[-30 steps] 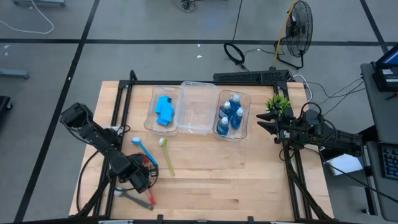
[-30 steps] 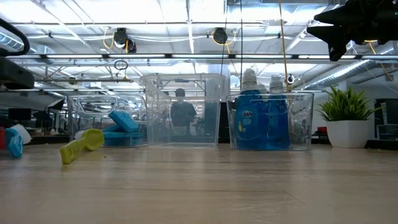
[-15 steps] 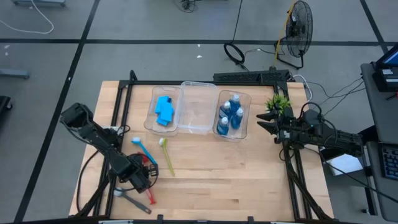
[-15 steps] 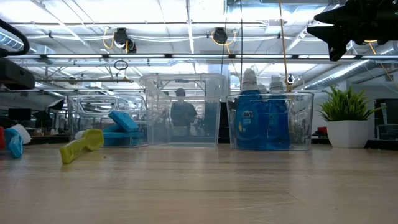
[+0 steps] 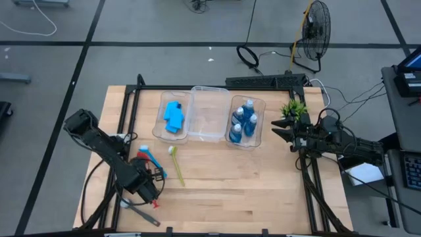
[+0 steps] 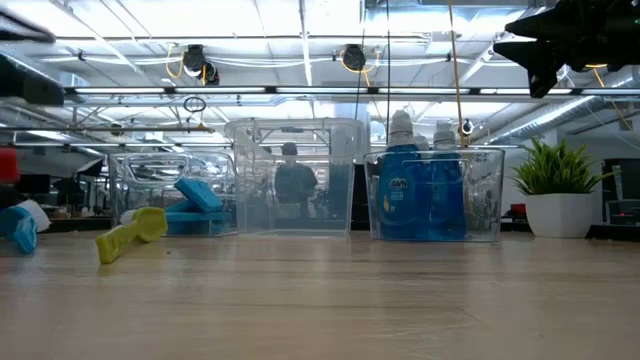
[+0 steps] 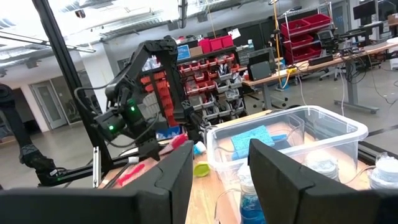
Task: Pick & Place Kitchen Sink Supplies
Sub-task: Put the red dish brush into the middle transparent bin
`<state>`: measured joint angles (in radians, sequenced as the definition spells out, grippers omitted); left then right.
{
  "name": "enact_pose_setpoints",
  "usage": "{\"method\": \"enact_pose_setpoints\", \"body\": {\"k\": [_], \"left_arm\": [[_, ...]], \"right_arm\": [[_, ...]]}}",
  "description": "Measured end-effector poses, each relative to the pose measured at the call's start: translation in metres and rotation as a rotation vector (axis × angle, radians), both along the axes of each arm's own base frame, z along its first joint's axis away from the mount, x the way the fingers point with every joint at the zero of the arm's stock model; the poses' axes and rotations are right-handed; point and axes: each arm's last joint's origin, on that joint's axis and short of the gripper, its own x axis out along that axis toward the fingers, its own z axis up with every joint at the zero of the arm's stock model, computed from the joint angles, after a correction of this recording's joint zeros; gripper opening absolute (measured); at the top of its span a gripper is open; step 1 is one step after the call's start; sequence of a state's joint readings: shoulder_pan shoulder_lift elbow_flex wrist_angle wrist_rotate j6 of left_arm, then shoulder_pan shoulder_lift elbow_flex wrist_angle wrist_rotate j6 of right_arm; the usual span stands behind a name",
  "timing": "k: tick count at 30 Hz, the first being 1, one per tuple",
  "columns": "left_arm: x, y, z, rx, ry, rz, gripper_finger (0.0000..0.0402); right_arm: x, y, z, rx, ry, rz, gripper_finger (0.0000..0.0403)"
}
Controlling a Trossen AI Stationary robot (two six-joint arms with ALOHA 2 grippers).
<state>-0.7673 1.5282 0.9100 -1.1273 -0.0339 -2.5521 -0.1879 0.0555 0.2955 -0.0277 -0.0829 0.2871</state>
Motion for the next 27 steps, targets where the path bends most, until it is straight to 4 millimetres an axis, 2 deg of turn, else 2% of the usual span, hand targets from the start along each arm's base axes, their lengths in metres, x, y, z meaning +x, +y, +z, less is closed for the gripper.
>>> {"method": "enact_pose_setpoints", "body": {"k": [11,16,20,27], "left_arm": [[0.006,-0.003,0.077,0.07,-0.047,-0.039,0.0043],[0.014,-0.001,0.111,0.234,-0.236,-0.173,0.0043],[0.022,0.0,0.125,0.409,-0.406,-0.323,0.0043],[0.035,-0.007,0.133,0.63,-0.577,-0.563,0.0043]], "right_arm": [[0.0,0.0,0.0,0.0,-0.001,0.0,0.0141],[0.0,0.0,0.0,0.0,-0.001,0.0,0.0141],[0.0,0.0,0.0,0.0,-0.001,0.0,0.0141],[0.0,0.0,0.0,0.0,-0.001,0.0,0.0141]]}}
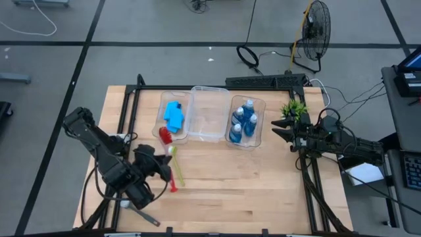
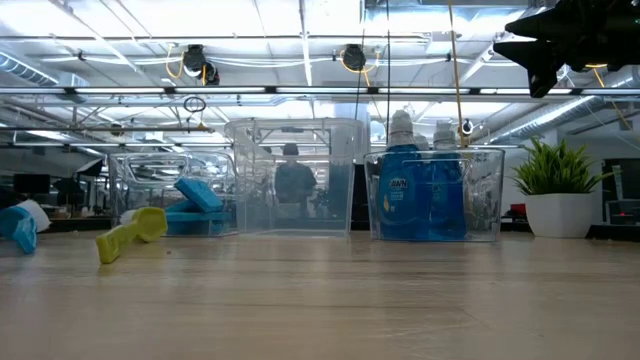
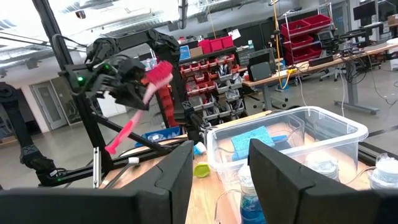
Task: Pick & Place Kitchen Sink Supplies
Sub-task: Put the red dish brush into the middle transparent bin
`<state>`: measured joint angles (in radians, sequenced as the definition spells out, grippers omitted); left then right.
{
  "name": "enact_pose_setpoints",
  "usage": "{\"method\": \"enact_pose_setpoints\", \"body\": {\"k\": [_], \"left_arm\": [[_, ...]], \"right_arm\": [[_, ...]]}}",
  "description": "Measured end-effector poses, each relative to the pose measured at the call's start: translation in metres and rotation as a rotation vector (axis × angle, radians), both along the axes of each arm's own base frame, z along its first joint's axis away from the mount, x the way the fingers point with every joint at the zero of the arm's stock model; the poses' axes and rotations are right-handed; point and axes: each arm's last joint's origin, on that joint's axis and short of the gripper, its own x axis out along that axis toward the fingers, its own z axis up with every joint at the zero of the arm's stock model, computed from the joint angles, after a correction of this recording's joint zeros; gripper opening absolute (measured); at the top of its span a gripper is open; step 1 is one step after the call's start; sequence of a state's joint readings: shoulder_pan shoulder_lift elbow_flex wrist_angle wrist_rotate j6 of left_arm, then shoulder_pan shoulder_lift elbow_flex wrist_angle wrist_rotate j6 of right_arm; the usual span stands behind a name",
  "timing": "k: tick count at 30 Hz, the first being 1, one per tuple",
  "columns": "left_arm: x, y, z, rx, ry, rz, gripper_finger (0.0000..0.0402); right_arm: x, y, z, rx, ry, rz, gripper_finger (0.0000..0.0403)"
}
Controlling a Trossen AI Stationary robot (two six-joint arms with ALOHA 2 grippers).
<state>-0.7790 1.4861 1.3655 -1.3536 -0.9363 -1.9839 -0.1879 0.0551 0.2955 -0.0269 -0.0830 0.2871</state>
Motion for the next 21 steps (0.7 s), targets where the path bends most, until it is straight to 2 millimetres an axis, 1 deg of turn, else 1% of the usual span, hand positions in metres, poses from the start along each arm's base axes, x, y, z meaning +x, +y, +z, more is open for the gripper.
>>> {"method": "enact_pose_setpoints", "body": {"k": [6,14,18,21], "left_arm": [[0.006,-0.011,0.012,0.163,-0.116,-0.147,0.0043],[0.01,-0.017,0.034,0.219,-0.21,-0.238,0.0043],[0.017,-0.018,0.048,0.251,-0.255,-0.28,0.0043],[0.024,-0.014,0.058,0.282,-0.28,-0.295,0.0043]], "right_arm": [[0.0,0.0,0.0,0.0,0.0,-0.001,0.0141],[0.0,0.0,0.0,0.0,0.001,0.0,0.0141],[0.0,0.0,0.0,0.0,0.0,-0.001,0.0141],[0.0,0.0,0.0,0.0,0.001,-0.001,0.0141]]}}
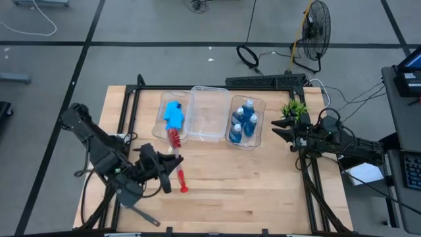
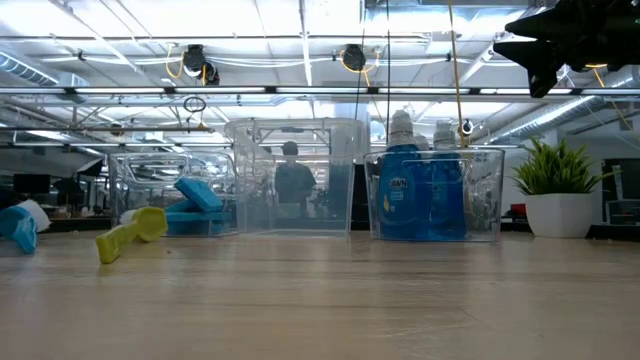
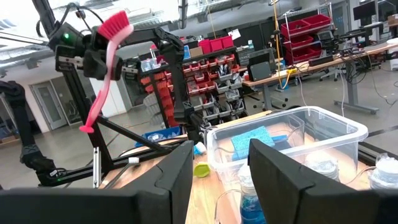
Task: Pick & Place Kitchen Sink Supplies
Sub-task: Put the red dish brush into the middle transparent bin
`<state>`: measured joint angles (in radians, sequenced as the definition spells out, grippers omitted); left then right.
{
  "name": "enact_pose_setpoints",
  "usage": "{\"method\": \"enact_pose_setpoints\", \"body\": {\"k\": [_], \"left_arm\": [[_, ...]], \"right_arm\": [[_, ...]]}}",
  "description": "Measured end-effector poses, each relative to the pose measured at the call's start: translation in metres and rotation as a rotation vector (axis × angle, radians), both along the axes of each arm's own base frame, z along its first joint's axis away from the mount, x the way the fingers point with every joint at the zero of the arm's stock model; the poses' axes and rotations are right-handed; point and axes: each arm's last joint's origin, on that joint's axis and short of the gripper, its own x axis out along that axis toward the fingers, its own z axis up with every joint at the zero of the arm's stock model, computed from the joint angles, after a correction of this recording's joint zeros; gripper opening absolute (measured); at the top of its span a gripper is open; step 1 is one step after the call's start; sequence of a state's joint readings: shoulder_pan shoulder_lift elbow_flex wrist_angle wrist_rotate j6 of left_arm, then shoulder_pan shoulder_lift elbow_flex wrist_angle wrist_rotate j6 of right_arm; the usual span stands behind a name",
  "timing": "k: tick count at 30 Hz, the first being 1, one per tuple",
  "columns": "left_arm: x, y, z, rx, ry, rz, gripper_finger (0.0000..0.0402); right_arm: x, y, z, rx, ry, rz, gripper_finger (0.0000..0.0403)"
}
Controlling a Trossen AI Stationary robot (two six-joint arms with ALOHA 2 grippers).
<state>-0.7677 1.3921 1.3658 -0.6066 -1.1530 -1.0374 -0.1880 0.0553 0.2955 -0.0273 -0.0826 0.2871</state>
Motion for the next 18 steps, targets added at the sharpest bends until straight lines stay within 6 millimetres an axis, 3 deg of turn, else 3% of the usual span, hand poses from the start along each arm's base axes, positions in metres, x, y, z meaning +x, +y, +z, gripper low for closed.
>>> {"method": "enact_pose_setpoints", "body": {"k": [5,11,18], "left_arm": [[0.015,0.017,0.007,0.01,0.022,-0.023,0.0043],[0.04,0.053,0.005,-0.009,0.104,-0.054,0.0043],[0.068,0.091,0.018,0.088,0.09,-0.263,0.0043]], "right_arm": [[0.0,0.0,0.0,0.0,0.0,0.0,0.0141],[0.0,0.0,0.0,0.0,0.0,0.0,0.0141],[0.0,0.0,0.0,0.0,0.0,0.0,0.0141]]}}
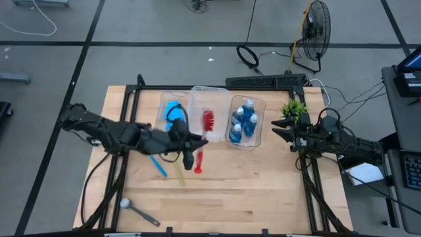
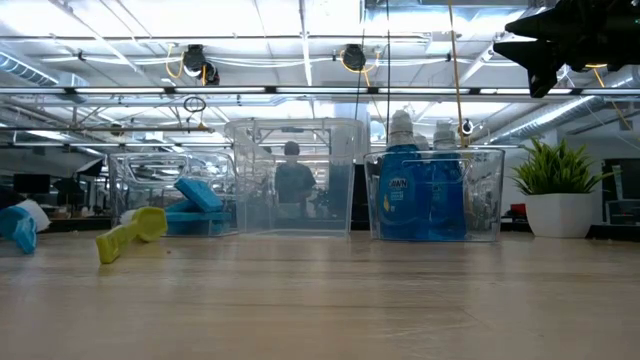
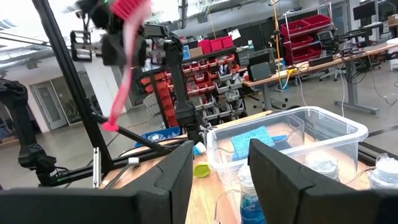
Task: Pick & Place Kitchen Sink Supplies
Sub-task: Put the red dish brush into the middle transparent bin
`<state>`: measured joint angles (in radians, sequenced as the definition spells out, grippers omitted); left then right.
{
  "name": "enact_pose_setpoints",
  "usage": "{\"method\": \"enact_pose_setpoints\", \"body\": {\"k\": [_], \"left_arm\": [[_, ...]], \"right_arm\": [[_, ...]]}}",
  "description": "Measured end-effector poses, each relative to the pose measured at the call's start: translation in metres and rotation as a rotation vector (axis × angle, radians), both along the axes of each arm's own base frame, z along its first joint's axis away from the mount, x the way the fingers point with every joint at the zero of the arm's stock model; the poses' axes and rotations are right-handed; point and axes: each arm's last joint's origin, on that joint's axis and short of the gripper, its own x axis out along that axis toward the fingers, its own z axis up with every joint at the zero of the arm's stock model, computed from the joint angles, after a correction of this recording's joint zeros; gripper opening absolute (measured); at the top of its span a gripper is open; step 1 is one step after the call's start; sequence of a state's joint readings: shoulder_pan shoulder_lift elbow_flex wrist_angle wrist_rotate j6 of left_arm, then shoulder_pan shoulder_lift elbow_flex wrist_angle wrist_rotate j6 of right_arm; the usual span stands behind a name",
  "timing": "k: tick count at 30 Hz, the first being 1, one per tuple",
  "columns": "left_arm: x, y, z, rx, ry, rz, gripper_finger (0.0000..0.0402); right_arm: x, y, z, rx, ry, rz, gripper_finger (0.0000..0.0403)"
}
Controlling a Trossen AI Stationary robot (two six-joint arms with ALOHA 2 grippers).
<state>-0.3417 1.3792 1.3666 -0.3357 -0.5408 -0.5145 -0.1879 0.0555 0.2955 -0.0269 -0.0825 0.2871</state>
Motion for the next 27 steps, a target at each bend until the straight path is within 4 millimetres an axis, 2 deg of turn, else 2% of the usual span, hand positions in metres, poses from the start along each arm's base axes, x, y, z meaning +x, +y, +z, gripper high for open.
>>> {"method": "enact_pose_setpoints", "body": {"k": [4,7,16,21,27], "left_arm": [[0.011,0.014,0.014,0.064,-0.108,-0.2,0.0043],[0.014,0.027,0.014,0.053,-0.113,-0.218,0.0043],[0.01,0.074,-0.011,-0.076,0.124,0.109,0.0043],[0.009,0.098,-0.012,-0.071,0.123,0.251,0.0043],[0.007,0.132,-0.011,0.024,0.134,0.371,0.0043]], "right_arm": [[0.0,0.0,0.0,0.0,0.0,0.0,0.0141],[0.0,0.0,0.0,0.0,0.0,0.0,0.0141],[0.0,0.0,0.0,0.0,0.0,0.0,0.0141],[0.0,0.0,0.0,0.0,0.0,0.0,0.0141],[0.0,0.0,0.0,0.0,0.0,-0.001,0.0141]]}}
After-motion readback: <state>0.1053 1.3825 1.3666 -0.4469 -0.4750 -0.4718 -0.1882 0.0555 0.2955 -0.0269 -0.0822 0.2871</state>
